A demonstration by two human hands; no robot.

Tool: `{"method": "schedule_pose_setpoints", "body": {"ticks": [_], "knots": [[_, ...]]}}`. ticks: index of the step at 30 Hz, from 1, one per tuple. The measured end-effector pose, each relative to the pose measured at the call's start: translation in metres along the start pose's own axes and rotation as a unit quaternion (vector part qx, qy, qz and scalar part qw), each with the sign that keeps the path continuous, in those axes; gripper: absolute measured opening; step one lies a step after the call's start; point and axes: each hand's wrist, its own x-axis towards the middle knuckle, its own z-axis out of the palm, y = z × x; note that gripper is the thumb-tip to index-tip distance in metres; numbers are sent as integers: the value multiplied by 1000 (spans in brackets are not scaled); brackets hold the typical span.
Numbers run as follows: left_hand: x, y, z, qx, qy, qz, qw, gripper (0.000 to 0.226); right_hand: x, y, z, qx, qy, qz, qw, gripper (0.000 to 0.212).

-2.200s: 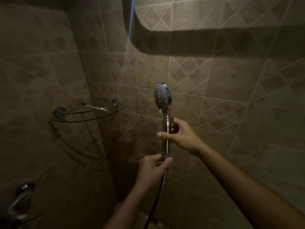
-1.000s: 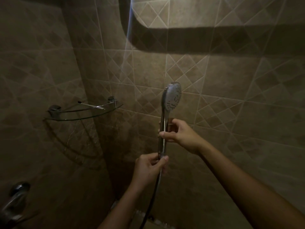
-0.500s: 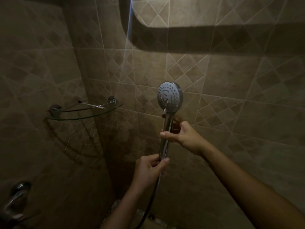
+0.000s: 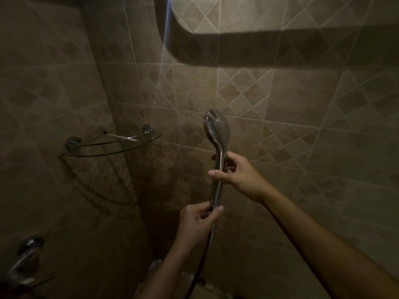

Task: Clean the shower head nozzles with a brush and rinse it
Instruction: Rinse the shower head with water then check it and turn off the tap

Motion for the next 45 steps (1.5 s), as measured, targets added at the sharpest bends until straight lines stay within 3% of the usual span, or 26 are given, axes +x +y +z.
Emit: {"method": "schedule_pose_setpoints", "body": {"ticks": [5,11,17,21,24,29,36,41,45], "knots": [[1,-2,2,6,6,-7,1000,14,-3,-1,-4,95,-65,30,993,40],[-1,3,3,23,-8,6,1000,20,0,6,5,-8,49,-9,999,50],[1,-5,5,7,3,-8,1000,18,-1,8,-5,87,-57,26,994,44],[1,-5,8,4,-12,-6,1000,18,0,6,-3,-10,13,34,999,44],[1,-2,8,5,-15,-8,1000,17,1,8,-2,-58,21,19,998,53],[7,-7,7,-18,-4,-25,1000,14,3,12,-14,90,-65,71,991,53],[7,-8,9,-7,3,-23,1000,18,6,15,-7,-7,-18,4,1000,39],[10,-9,11,-25,14,-28,999,14,9,18,-11,113,-85,45,989,41],[11,-7,7,-28,9,-22,999,16,8,16,-6,115,-38,42,992,41]]}}
